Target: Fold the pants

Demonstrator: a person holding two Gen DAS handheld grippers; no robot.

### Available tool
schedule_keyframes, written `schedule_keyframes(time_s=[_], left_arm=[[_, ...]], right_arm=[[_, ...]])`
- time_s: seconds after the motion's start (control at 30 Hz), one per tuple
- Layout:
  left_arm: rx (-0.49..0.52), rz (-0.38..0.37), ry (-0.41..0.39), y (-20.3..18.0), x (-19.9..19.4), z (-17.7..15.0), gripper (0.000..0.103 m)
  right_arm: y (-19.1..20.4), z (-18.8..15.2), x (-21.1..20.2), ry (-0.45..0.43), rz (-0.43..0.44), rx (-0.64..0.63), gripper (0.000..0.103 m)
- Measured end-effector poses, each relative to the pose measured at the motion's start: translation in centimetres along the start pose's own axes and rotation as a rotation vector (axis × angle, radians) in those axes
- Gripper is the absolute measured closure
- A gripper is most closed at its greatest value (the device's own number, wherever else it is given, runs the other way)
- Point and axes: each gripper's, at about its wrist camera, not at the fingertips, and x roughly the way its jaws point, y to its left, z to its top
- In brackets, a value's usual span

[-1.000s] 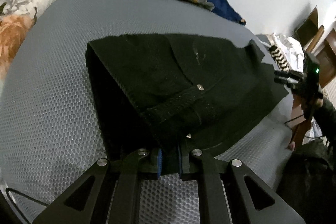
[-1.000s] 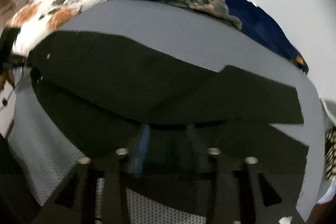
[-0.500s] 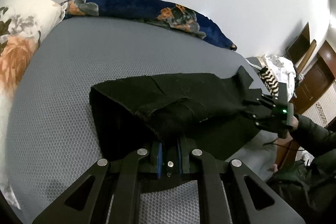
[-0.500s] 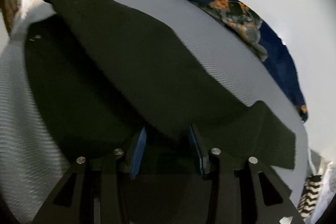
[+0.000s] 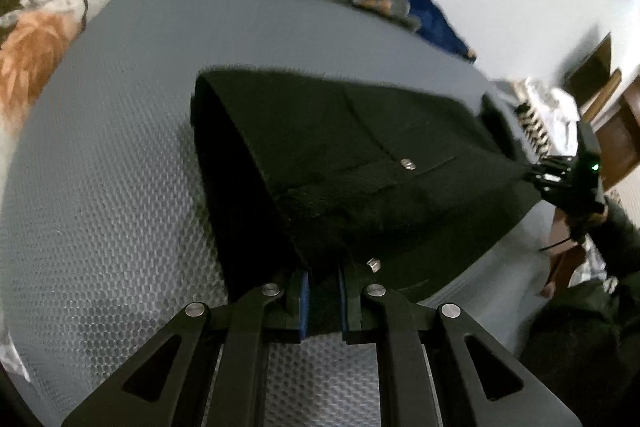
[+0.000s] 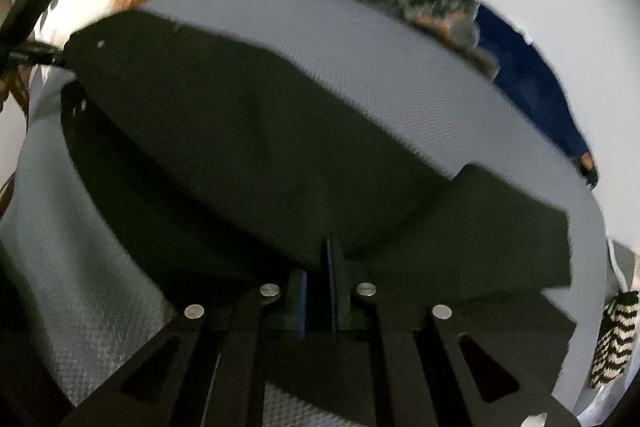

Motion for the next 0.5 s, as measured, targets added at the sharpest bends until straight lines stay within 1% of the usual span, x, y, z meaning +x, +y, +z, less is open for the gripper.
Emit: schedule_keyframes(time_s=[0.07,0.1,0.13,0.2,0.23,0.27,0.3,0.37,0.43,0.5], left_arm=[[0.005,0.006,0.023,0.2,0.8,-0.2,0.091],[0.003,0.004,0.023,0.3,0.8,-0.3,0.091],[0.003,0.001,0.022,0.2,0.7,-0.3,0.091],[0.018,0.021,0.036,0.0,0.6,-0.5,0.086],[0.023,0.026,0.043,0.0,0.5,-0.6,0.084],[0.026,0.031,0.051,0.0,0.3,-0.8,0.081],[0.025,0.042,0.055,0.1,0.1,-0.8,0.072],[0.005,0.1,0.056,0.3,-0.7,-1.1,0.058],[-0.001,0.107,0.05,0.7,-1.7,-1.4,0.056],[-0.012,0.131,0.045,0.9,-2.6,-1.7,0.054]], right_arm=[[0.6,-0.8,1.6,0.046,0.012,0.007,0.097],[0.8,-1.0,2.1,0.06,0.017,0.01,0.097],[1.0,-1.1,2.3,0.056,0.01,0.008,0.097],[1.0,-1.0,2.3,0.061,0.01,0.002,0.095],[1.0,-0.9,2.3,0.065,0.013,0.002,0.094],[0.9,-0.9,2.3,0.07,0.015,0.003,0.094],[0.9,-0.8,2.4,0.072,0.015,0.002,0.094],[1.0,-0.8,2.4,0.073,0.007,-0.01,0.093],[1.0,-0.6,2.6,0.071,0.004,-0.011,0.092],[1.1,-0.9,2.5,0.067,0.004,-0.01,0.092]])
